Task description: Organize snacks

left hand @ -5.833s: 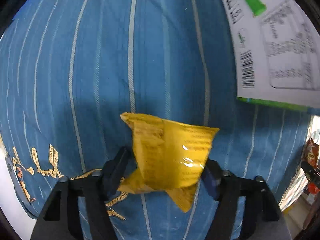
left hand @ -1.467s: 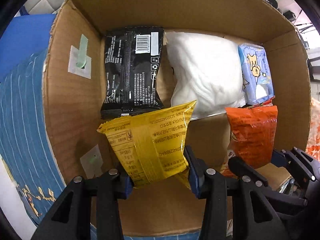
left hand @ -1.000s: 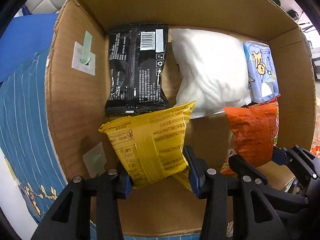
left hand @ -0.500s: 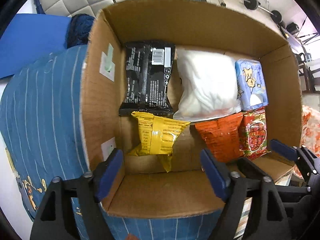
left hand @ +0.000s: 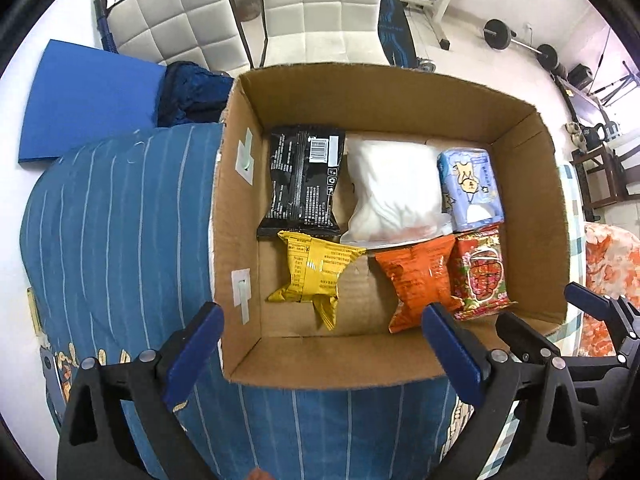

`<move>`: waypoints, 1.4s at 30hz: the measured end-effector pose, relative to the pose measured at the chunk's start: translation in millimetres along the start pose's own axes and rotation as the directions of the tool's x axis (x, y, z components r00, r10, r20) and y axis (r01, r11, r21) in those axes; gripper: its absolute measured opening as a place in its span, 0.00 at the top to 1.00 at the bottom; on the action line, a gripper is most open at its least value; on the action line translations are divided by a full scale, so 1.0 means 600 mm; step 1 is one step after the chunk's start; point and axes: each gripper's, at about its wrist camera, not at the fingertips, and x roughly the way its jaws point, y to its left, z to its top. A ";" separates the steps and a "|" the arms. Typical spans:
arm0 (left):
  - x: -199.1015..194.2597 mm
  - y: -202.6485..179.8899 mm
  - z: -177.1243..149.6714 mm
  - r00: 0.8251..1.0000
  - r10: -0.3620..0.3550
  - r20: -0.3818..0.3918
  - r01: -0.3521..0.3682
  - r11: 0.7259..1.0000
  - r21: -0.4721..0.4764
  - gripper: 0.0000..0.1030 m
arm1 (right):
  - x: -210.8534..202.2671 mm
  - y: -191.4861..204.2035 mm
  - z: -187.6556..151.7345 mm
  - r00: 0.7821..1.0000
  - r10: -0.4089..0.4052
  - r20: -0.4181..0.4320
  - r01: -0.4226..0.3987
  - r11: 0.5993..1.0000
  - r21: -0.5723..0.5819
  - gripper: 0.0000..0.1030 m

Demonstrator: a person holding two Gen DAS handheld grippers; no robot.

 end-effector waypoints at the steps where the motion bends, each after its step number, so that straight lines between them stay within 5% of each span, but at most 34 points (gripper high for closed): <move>1: -0.008 0.000 -0.004 1.000 0.000 0.005 0.000 1.000 -0.002 0.01 | -0.006 -0.002 -0.003 1.000 -0.002 0.003 0.002 1.000 0.003 0.00; 11: -0.120 -0.010 -0.063 0.990 0.007 0.142 -0.008 1.000 0.003 0.01 | -0.101 -0.020 -0.059 0.997 0.034 0.075 -0.038 0.998 0.046 0.00; 20: -0.281 -0.026 -0.157 0.952 -0.004 0.307 -0.002 1.000 0.020 0.01 | -0.259 -0.025 -0.162 0.975 0.063 0.211 -0.075 0.996 0.048 0.00; 34: -0.427 -0.045 -0.266 0.917 -0.018 0.398 0.000 0.999 0.044 0.01 | -0.453 -0.035 -0.307 0.936 0.092 0.339 -0.115 0.992 0.047 0.00; 42: -0.479 -0.052 -0.306 0.888 -0.011 0.459 -0.010 0.999 0.044 0.01 | -0.532 -0.023 -0.374 0.917 0.054 0.395 -0.066 0.998 0.016 0.00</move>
